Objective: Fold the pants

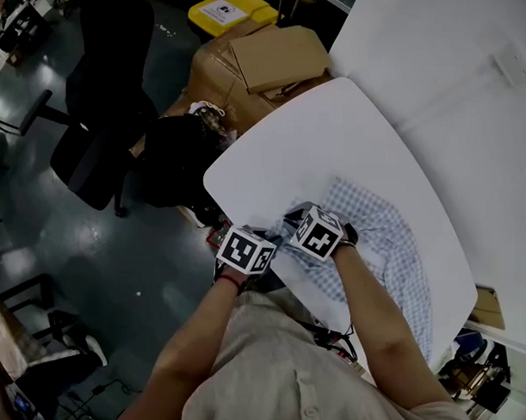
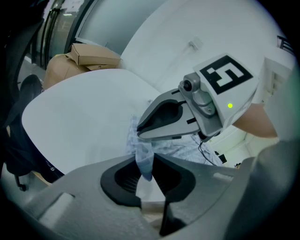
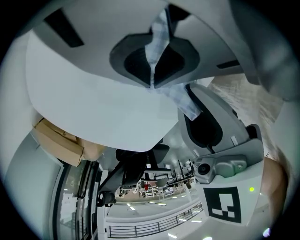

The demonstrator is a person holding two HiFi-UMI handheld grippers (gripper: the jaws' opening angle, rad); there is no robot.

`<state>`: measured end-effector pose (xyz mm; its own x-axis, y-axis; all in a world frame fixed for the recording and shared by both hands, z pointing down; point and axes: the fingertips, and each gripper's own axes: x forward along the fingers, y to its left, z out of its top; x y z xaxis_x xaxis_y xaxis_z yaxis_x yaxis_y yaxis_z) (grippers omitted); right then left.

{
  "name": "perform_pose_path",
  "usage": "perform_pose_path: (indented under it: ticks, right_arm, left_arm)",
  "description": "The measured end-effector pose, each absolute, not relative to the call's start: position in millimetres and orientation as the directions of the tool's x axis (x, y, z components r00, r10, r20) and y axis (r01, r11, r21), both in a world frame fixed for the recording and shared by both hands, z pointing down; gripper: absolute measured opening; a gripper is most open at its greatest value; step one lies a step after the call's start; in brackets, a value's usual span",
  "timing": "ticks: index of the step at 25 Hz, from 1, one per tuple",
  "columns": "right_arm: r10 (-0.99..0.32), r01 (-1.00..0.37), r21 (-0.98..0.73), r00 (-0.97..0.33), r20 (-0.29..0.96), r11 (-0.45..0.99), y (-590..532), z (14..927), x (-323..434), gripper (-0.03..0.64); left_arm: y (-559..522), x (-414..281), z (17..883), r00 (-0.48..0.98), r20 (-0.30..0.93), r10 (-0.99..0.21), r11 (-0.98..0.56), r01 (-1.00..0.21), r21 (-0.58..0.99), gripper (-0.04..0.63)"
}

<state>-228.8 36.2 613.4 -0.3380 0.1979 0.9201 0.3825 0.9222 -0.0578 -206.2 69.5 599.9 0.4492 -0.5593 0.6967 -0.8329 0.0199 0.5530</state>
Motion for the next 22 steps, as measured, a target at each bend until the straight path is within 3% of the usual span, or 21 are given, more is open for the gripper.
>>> perform_pose_path:
  ticks: [4,9,15,19,22]
  right_arm:
    - [0.238,0.348,-0.103,-0.372,0.897,0.932,34,603,-229,0.032]
    - [0.326,0.182,-0.271,-0.531,0.782,0.945,20,568,-226,0.032]
    - [0.302,0.142,-0.273,-0.602,0.739,0.951,2,547,-212,0.032]
    - [0.248,0.071,-0.267,-0.647,0.721,0.961,-16,541,-208,0.029]
    - [0.274,0.099,-0.294,-0.713,0.646,0.951,-14,520,-211,0.028]
  left_arm:
    - [70,-207,600,0.451,0.694,-0.561,0.017,-0.832,0.554,0.054]
    - [68,-207,599,0.460,0.686,-0.564,0.015,-0.825,0.565,0.054]
    - [62,-201,592,0.482,0.659,-0.577,-0.004,-0.809,0.588,0.053]
    - [58,-197,581,0.496,0.632,-0.596,0.002,-0.785,0.619,0.018]
    - [58,-195,573,0.494,0.623,-0.607,-0.007,-0.787,0.617,0.018]
